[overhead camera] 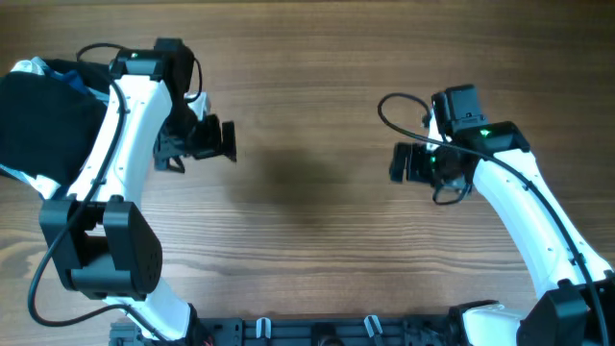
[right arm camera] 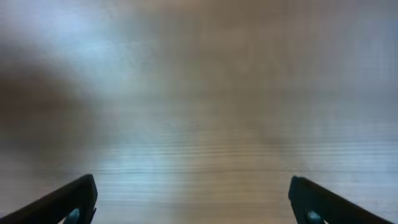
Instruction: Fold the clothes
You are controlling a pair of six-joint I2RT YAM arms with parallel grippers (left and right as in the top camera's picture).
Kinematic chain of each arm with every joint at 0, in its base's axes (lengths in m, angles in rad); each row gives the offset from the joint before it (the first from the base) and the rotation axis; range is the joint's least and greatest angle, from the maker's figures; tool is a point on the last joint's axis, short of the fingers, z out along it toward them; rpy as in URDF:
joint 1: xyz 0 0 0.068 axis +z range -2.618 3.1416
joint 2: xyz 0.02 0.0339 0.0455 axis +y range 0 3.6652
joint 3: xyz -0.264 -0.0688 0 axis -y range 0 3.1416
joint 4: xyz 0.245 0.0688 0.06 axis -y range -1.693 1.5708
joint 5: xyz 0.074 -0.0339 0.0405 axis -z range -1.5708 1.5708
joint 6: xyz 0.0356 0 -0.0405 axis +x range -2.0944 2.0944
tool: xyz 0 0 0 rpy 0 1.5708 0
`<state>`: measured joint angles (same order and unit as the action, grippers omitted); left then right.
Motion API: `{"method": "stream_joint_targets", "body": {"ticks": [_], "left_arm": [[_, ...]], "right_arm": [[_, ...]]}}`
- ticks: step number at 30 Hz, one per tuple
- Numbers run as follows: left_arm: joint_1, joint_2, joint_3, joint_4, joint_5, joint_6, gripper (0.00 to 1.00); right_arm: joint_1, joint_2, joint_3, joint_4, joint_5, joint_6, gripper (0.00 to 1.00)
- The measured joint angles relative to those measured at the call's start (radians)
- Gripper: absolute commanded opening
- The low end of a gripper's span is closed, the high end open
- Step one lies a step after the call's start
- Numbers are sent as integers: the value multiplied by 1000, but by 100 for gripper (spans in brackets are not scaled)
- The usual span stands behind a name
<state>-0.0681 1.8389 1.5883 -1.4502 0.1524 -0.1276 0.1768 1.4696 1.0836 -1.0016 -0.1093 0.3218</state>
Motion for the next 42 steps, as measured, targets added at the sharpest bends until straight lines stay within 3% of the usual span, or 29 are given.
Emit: {"method": "stream_joint_targets", "body": {"ticks": [3, 7, 11, 14, 18, 31, 38, 42], "left_arm": [[0, -8, -5, -80, -3, 0, 100], [0, -233, -151, 81, -6, -9, 100], [-18, -789, -526, 482, -42, -50, 100], [-29, -1131, -724, 618, -66, -58, 100], [-29, -1339, -795, 620, -77, -61, 100], [-29, -1387, -795, 534, -77, -61, 100], [-29, -1387, -795, 533, -78, -61, 100], [-29, -1386, -797, 533, -80, -61, 100]], "right_arm": [[0, -35, -1, -25, -3, 15, 100], [0, -307, -31, 90, -2, 18, 100], [23, -653, -269, 344, 52, 18, 100], [30, -871, -443, 367, 116, 18, 100], [30, -900, -481, 309, 142, 18, 100], [30, -773, -493, 299, 145, 18, 100], [9, -1173, -597, 328, 159, 18, 100], [-74, -1435, -830, 638, 62, -100, 100]]}}
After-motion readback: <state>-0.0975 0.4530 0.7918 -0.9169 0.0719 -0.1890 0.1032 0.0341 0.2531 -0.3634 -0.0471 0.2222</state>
